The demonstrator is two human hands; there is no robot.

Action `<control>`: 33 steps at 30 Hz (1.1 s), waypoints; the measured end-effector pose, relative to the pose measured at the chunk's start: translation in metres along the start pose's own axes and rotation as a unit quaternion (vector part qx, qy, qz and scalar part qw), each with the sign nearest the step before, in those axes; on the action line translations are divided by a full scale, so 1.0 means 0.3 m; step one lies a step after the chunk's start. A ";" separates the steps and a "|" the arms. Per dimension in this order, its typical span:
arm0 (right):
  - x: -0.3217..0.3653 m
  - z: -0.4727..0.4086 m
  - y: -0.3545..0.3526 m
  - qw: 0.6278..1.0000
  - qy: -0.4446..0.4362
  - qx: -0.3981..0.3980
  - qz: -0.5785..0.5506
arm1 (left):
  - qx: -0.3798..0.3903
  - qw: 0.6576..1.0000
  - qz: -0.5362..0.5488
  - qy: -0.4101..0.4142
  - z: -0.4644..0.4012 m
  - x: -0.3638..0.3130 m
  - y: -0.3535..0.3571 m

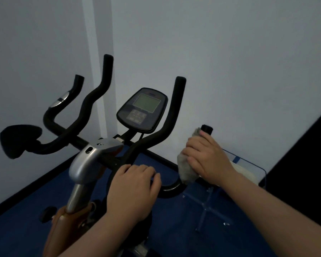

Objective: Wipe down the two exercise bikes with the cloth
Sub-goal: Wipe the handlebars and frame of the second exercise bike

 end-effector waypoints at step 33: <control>0.058 -0.029 0.046 0.872 0.350 -0.244 -0.240 | -0.053 0.998 0.040 -0.010 0.008 -0.009 -0.017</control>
Point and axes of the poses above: each hand's wrist, its own z-axis away from the middle knuckle, its own y-axis out of the palm, x = y × z, the point moved 3 cm from there along -z, towards the middle knuckle
